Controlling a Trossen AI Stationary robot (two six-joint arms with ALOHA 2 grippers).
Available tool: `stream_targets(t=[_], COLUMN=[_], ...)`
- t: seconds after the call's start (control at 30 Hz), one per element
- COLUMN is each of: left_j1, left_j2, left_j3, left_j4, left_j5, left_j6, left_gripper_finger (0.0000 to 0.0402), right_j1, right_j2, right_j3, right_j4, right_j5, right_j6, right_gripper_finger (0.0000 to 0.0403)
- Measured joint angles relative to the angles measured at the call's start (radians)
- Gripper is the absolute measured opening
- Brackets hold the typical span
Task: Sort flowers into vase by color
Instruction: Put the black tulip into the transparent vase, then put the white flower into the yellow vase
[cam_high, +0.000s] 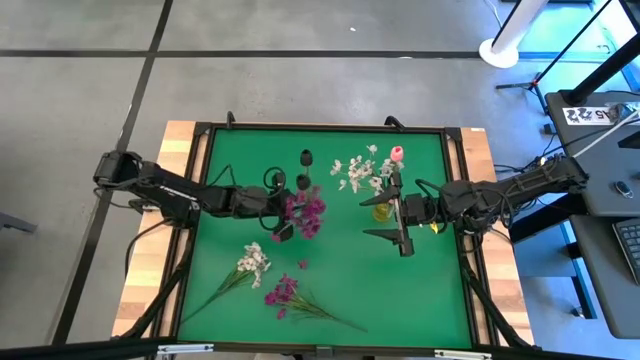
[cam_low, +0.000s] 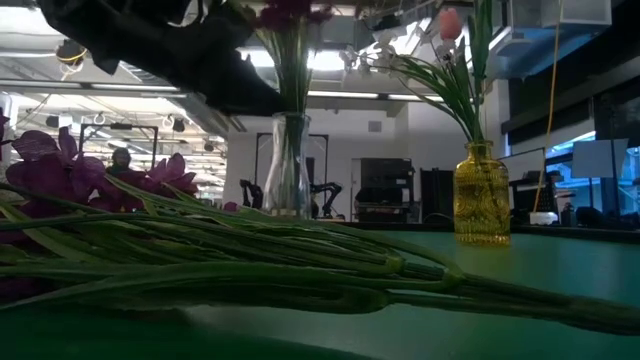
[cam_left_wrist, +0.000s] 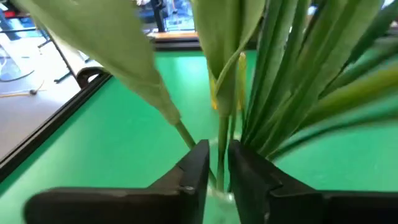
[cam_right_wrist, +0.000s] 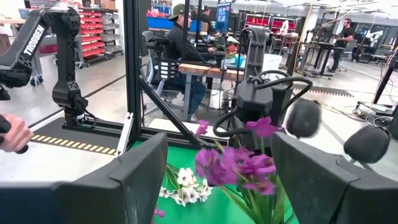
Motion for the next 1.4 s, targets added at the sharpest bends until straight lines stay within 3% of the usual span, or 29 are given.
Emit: stream_targets(t=[0.43, 0.67, 1.0, 1.2, 1.4], left_j1=[-0.041, -0.09, -0.253, -0.391, -0.509], left_j2=[-0.166, -0.287, -0.477, -0.483, -0.483], left_j3=[0.0, 0.0, 0.0, 0.0, 0.0], left_j4=[-0.154, -0.396, -0.696, -0.81, -0.974], left_j5=[-0.028, -0.149, -0.176, -0.044, -0.01], left_j6=[0.0, -0.054, -0.321, -0.58, -0.84], left_gripper_finger=[0.0181, 0.0226, 0.0234, 0.0233, 0.0232], right_j1=[0.0, 0.0, 0.0, 0.0, 0.0], right_j2=[0.0, 0.0, 0.0, 0.0, 0.0], right_j3=[0.0, 0.0, 0.0, 0.0, 0.0], right_j4=[0.001, -0.002, -0.006, -0.007, -0.006], right_j5=[0.0, 0.0, 0.0, 0.0, 0.0], right_j6=[0.001, 0.002, 0.002, 0.002, 0.002], right_gripper_finger=[0.0285, 0.0285, 0.0285, 0.0285, 0.0285])
